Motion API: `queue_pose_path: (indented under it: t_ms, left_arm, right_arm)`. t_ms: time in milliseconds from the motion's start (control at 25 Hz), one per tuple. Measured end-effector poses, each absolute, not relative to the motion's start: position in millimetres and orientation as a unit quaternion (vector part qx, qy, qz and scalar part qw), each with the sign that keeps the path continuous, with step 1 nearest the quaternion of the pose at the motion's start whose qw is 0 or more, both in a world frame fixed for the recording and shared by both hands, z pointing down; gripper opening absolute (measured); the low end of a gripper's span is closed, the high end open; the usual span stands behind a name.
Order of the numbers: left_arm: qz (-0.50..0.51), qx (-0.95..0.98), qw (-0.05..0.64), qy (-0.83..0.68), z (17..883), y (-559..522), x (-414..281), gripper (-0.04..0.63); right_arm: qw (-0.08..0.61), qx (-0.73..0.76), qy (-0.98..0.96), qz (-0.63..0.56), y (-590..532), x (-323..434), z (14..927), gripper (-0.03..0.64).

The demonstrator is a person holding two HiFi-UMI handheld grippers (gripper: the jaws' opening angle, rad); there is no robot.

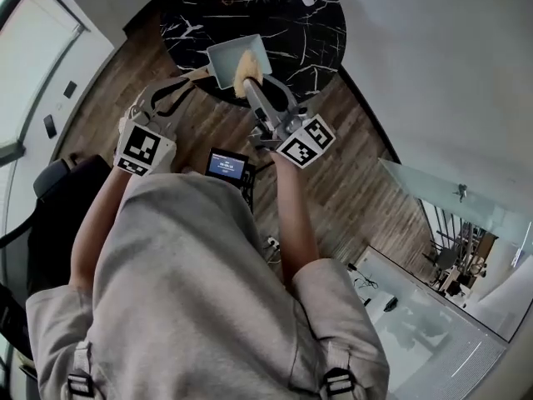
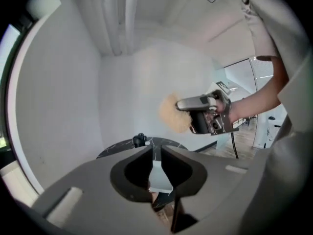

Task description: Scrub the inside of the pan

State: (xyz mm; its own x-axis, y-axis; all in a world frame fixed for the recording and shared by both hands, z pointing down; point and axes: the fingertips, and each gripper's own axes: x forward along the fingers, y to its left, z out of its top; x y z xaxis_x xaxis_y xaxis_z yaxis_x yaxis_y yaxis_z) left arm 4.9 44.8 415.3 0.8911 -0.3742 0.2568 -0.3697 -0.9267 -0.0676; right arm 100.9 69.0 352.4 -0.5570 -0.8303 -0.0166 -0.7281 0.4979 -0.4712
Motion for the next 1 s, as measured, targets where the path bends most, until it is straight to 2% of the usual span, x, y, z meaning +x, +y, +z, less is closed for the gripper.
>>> queue_pose_path:
  t_ms: [200, 400, 720, 880, 1000]
  left_arm:
    - [-0.083, -0.965, 0.009, 0.248, 366, 102, -10, 0.02]
    - [-0.091, -0.956, 0.014, 0.278, 353, 167, -21, 0.012]
    - [-0.093, -0.945, 0.041, 0.312, 342, 233, -33, 0.006]
    - [-0.071, -0.937, 0.075, 0.335, 332, 255, -34, 0.002]
    - [-0.064, -0.933, 0.074, 0.347, 334, 271, -34, 0.002]
  right_arm:
    - [0.055, -0.528, 0.843, -0.085, 143, 108, 327, 0.058]
    - [0.046, -0.576, 0.816, -0.011, 214, 121, 304, 0.058]
    - [0.017, -0.586, 0.807, 0.074, 297, 101, 280, 0.06]
    - [0.018, -0.605, 0.791, 0.089, 328, 100, 275, 0.06]
    - [0.02, -0.621, 0.777, 0.095, 346, 100, 276, 0.06]
